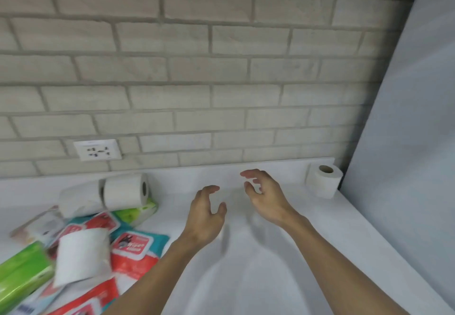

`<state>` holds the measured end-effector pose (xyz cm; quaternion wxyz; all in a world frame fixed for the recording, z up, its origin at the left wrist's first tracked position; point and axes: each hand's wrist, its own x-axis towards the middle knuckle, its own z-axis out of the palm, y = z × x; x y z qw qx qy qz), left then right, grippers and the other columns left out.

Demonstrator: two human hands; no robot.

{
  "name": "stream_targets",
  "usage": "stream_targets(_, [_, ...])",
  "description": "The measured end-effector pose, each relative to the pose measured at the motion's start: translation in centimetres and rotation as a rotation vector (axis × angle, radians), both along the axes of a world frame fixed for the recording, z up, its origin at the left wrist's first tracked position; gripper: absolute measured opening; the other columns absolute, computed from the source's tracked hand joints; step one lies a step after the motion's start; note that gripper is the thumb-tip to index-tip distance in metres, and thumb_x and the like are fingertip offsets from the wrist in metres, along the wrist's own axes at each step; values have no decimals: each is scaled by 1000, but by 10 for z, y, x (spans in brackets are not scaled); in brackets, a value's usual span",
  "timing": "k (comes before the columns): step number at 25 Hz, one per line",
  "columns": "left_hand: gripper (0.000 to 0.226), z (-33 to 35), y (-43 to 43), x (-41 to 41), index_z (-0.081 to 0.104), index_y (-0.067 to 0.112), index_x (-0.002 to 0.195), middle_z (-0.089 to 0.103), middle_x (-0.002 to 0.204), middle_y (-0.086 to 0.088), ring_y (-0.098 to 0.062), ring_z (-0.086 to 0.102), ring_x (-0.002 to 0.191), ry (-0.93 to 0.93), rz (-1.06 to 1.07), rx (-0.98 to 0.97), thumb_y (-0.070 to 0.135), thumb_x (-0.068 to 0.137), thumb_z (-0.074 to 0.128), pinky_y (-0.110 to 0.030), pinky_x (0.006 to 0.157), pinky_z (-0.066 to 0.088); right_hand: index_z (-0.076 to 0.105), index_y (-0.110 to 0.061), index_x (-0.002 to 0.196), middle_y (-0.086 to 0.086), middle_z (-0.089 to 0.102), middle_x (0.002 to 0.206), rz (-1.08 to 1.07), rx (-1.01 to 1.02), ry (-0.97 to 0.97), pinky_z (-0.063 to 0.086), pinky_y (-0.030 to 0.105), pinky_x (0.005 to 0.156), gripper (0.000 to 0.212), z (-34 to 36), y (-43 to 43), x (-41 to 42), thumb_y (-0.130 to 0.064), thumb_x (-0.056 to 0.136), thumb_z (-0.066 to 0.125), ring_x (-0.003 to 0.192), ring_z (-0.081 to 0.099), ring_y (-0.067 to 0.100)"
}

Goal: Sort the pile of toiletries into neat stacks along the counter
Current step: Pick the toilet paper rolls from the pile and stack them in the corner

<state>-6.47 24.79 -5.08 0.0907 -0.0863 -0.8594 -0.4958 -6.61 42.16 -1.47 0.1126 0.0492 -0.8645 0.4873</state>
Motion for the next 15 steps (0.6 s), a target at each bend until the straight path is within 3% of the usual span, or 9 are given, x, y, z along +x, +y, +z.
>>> stream_targets(9, [40, 4, -143, 44, 48, 21, 128, 50, 128, 5, -15, 45, 120, 48, 175, -132, 23, 89, 58, -35, 104, 40, 60, -34, 114, -11, 56, 125, 264, 70, -62, 41, 20, 93, 22, -2, -140, 19, -23, 97, 52, 114, 52, 10])
stream_targets(13, [38, 6, -185, 57, 50, 18, 125, 51, 121, 6, -13, 47, 114, 69, 253, -176, 20, 89, 60, -22, 91, 40, 60, -25, 119, -7, 56, 125, 340, 116, -85, 43, 20, 90, 23, -5, -189, 24, -23, 97, 52, 112, 52, 12])
stream_targets(15, [38, 4, -205, 61, 51, 17, 125, 53, 121, 4, -15, 47, 115, 94, 283, -214, 19, 88, 61, -24, 94, 38, 59, -22, 123, -5, 55, 127, 382, 148, -116, 45, 21, 89, 26, -7, -211, 25, -24, 97, 52, 111, 52, 12])
